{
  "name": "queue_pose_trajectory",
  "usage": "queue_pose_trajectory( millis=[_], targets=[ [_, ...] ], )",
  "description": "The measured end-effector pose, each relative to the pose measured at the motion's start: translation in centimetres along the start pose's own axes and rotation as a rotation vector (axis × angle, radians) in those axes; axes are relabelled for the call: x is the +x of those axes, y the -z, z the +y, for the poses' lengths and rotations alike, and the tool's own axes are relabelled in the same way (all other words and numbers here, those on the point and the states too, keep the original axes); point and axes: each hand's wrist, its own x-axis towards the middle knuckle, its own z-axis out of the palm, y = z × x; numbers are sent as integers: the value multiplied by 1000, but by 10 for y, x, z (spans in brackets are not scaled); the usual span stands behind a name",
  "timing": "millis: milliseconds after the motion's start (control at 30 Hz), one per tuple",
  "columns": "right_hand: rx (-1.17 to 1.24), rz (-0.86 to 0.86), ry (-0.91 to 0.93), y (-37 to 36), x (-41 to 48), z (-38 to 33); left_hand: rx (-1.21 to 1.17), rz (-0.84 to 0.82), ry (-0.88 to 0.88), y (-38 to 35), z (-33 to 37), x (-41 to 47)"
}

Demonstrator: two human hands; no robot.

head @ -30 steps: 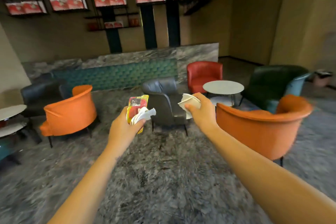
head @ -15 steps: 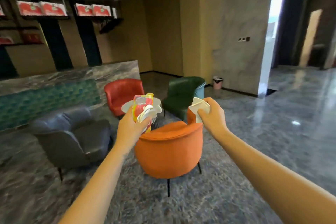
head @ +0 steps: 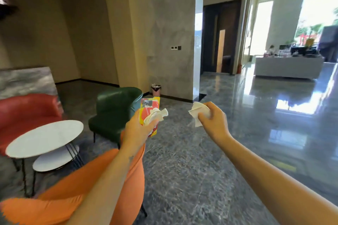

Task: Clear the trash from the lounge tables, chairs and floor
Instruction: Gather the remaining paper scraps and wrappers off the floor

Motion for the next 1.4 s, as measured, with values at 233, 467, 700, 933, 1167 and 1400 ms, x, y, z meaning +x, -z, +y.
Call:
queue_pose_trajectory(
  millis=[233,467,700,933,1167,1400],
  targets=[
    [-26,75,13,-33,167,69,-25,-102,-34,-96,-21,190],
    [-34,97,12,-64,325,176,-8,-132,-46,-221,-62,339],
    [-3,68,-4,-93,518,264,98,-49,-40,-323,-80,503],
    [26,10,6,-177,674,327,142,-6,-26,-382,-125,657],
    [18,12,6,-285,800,389,124,-24,-56,-430,-195,803],
    [-29,11,-20,-419,967,426,126,-57,-34,-439,-267,1015]
  ],
)
